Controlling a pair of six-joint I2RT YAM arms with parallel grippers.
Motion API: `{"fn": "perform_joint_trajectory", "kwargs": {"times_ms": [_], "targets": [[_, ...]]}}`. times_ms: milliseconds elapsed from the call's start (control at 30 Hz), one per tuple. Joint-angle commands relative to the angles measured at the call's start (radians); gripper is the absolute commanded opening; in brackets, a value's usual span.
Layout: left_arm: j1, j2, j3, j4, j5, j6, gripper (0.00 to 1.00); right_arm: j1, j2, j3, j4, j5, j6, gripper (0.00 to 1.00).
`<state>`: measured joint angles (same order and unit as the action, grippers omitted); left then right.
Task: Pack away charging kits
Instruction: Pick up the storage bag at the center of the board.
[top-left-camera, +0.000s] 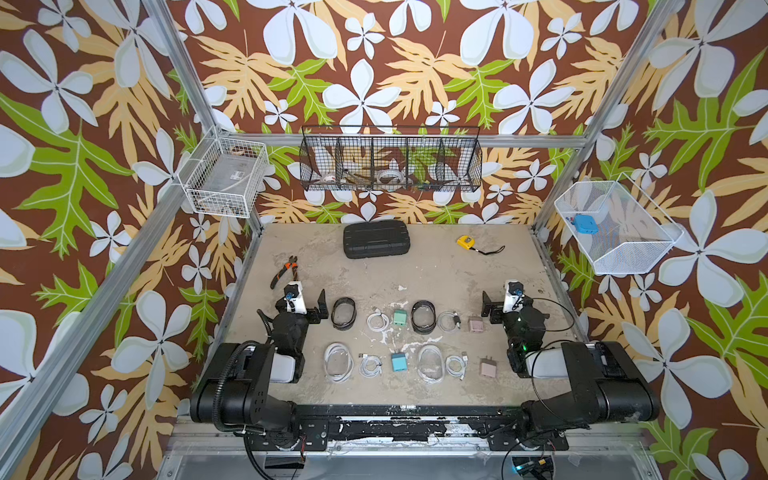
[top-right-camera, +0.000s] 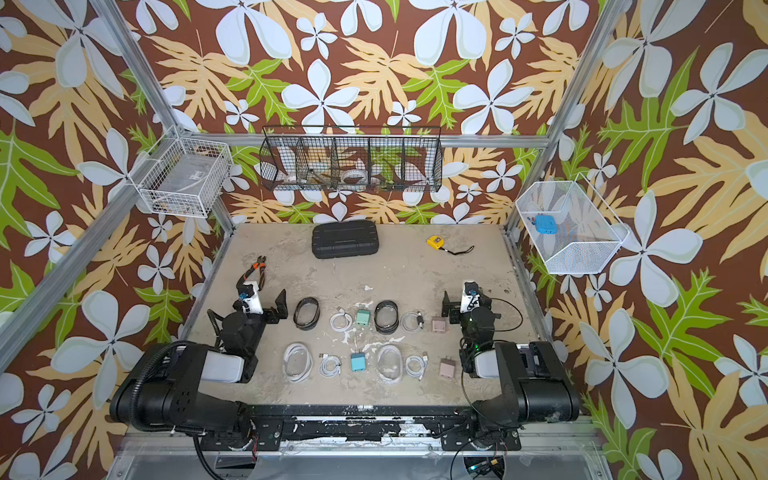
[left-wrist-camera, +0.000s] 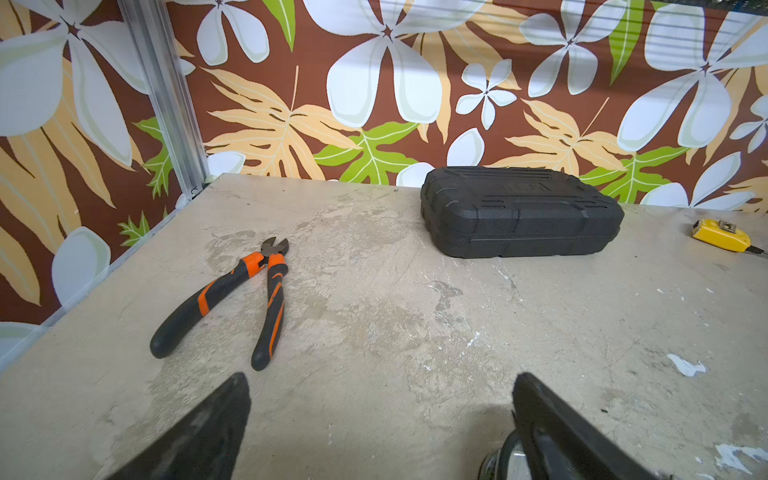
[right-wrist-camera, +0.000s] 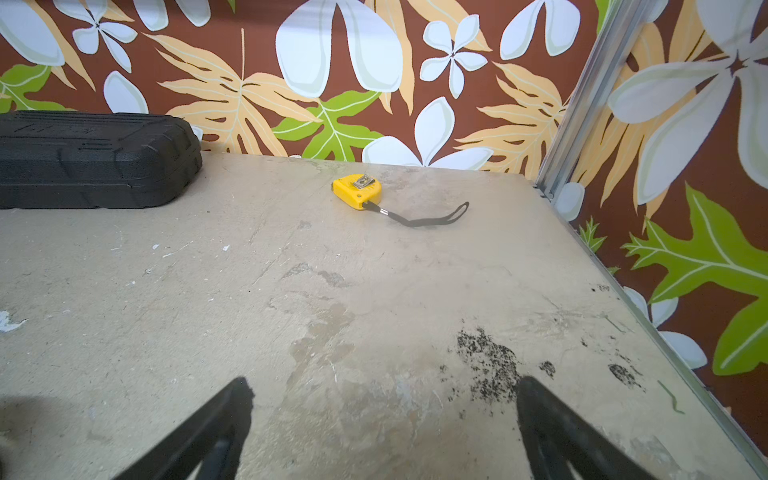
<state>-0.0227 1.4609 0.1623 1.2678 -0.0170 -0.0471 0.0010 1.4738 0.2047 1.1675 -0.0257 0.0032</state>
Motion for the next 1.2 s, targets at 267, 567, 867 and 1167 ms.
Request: {"fn": "perform_joint_trajectory", "kwargs": {"times_ms": [267, 567, 867, 1167], "targets": [[0.002, -0.001, 0.0, 0.023, 0.008, 0.006, 1.0, 0.0, 0.0, 0.004, 0.029, 0.004, 0.007, 1.0], [0.001, -0.002, -0.001, 0.02, 0.01, 0.007, 1.0, 0.001, 0.001, 0.005, 0.03, 0.003, 0.007, 1.0], [0.001, -0.032, 0.002, -0.006, -0.108, -0.04, 1.0, 0.003, -0.001, 0.004, 0.031, 0.01, 0.007, 1.0], [0.0, -0.197, 0.317, -0.714, -0.394, -0.142, 1.0, -0.01, -0.277, 0.215, -0.513, 0.238, 0.256, 1.0]]}}
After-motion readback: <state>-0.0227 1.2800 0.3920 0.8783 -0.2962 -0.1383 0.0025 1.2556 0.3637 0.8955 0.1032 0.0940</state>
